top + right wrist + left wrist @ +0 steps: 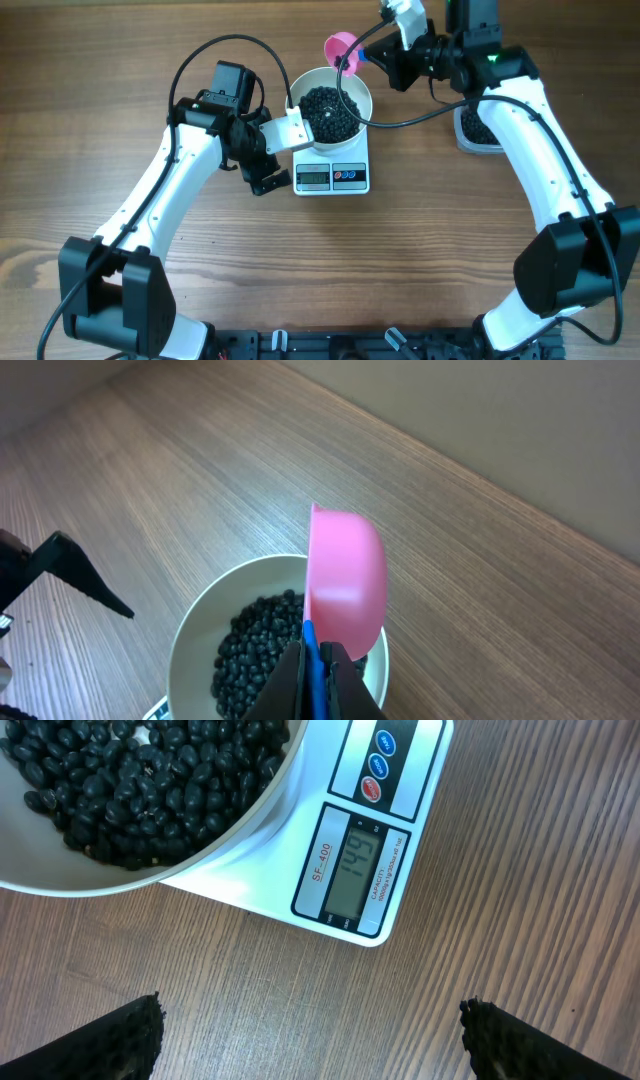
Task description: Scoop item into bowl and weigh 150g on scale
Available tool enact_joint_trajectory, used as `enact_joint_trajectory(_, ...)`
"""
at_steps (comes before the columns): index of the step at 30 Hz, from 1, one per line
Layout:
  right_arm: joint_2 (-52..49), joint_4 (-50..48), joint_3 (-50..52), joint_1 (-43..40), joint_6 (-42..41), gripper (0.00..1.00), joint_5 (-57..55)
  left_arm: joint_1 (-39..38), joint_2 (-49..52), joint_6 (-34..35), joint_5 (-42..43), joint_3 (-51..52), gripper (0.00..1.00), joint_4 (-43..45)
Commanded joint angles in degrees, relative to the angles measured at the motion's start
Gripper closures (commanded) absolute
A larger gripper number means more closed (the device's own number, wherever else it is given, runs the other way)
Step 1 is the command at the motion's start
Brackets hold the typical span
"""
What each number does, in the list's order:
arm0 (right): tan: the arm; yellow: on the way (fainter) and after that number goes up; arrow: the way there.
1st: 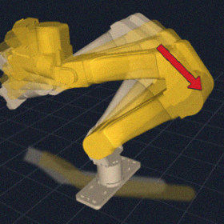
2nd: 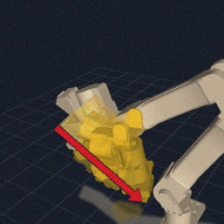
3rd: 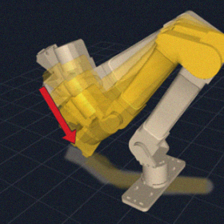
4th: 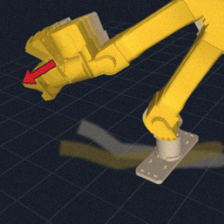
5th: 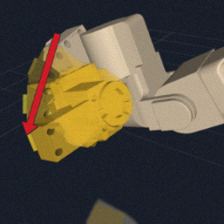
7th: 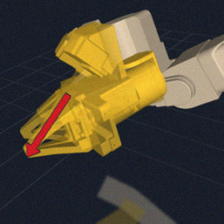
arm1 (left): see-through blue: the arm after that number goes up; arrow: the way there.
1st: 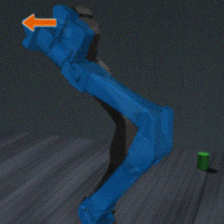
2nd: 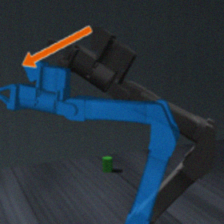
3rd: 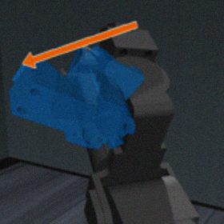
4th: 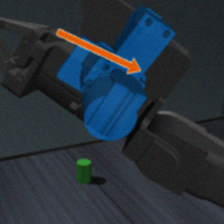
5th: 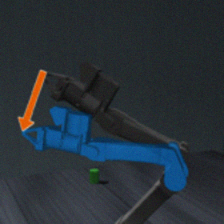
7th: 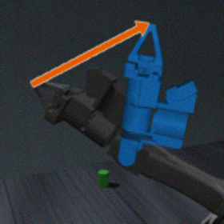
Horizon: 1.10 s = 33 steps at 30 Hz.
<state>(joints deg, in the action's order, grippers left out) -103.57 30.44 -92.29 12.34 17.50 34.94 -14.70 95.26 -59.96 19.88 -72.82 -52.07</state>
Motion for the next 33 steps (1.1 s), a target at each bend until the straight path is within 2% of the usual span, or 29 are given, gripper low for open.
enact_joint_trajectory(1, 1.6, -0.1, -1.0, 0.0, 3.1, 0.96, 5.9, 0.0, 0.2, -0.9, 1.3, -0.3, 0.0, 0.0)
enact_joint_trajectory(2, 1.6, 0.0, -1.0, 0.0, 4.9, 0.96, 7.2, 0.0, 0.2, -0.9, 1.3, -0.3, 0.0, 0.0)
enact_joint_trajectory(4, 1.6, 0.1, -1.0, 0.0, 1.6, 0.96, 1.2, 0.0, 0.2, -0.9, 1.3, -0.3, 0.0, 0.0)
enact_joint_trajectory(6, 1.6, 0.0, -1.0, 0.1, 5.5, 0.96, 7.9, 0.0, 0.2, -0.9, 1.3, -0.3, 0.0, 0.0)
enact_joint_trajectory(7, 1.6, 0.0, -1.0, 0.1, 5.6, 0.96, 6.1, 0.0, 0.2, -0.9, 1.3, -0.3, 0.0, 0.0)
enact_joint_trajectory(8, 1.6, 0.1, -1.0, 0.1, 2.7, 0.96, 2.9, 0.0, 0.2, -0.9, 1.3, -0.3, 0.0, 0.0)
enact_joint_trajectory(16, 1.6, 0.0, -1.0, 0.0, 3.4, 0.96, -1.1, 0.0, 0.2, -0.9, 1.3, -0.3, 0.0, 0.0)
enact_joint_trajectory(19, 1.6, -0.1, -1.0, 0.0, 4.5, 0.96, 2.9, 0.0, 0.2, -0.9, 1.3, -0.3, 0.0, 0.0)
enact_joint_trajectory(27, 1.6, -0.1, -1.0, 0.1, 3.3, 0.96, 1.5, 0.0, 0.2, -0.9, 1.3, -0.3, 0.0, 0.0)
enact_joint_trajectory(30, 1.6, -1.4, -1.0, 0.1, -1.8, 0.96, -1.9, 0.0, 0.2, -0.9, 1.3, -0.3, 0.0, 0.0)
enact_joint_trajectory(31, 1.6, -1.4, -1.0, 0.4, -0.2, 0.96, 1.4, 0.0, 0.2, -0.9, 1.3, -0.3, 0.0, 0.0)
enact_joint_trajectory(33, 1.6, -1.1, -1.0, 0.4, 0.2, 0.96, -0.7, 0.0, 0.2, -0.9, 1.3, -0.3, 0.0, 0.0)
